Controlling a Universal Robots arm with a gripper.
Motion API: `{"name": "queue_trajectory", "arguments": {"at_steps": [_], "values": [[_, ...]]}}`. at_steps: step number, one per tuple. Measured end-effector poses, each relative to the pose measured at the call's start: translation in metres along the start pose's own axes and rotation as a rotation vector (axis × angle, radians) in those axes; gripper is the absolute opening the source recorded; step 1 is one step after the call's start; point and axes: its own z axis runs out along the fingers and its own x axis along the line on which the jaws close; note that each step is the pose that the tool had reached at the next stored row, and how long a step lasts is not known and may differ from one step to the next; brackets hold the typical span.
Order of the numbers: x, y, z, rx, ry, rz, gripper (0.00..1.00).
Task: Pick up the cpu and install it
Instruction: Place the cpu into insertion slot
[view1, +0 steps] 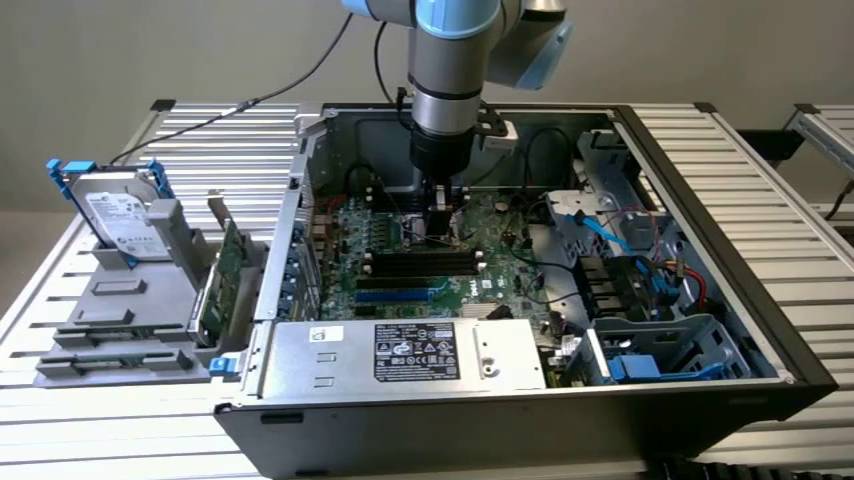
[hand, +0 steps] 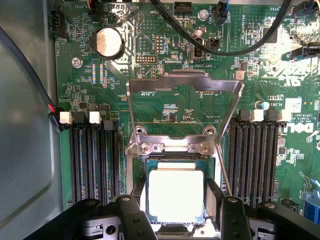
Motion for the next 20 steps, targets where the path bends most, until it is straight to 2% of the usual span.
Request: {"name": "queue_trajectory", "arguments": {"at_steps": [6, 7, 20], "values": [[0.0002, 0.0001, 0.0005, -0.0004, 0.0008, 0.000, 0.57], [0.0000, 0.0000, 0.0003, -0.0001, 0.0001, 0.000, 0.64], [0.0000, -0.0001, -0.0014, -0.0001, 0.0009, 0.000, 0.64]]}}
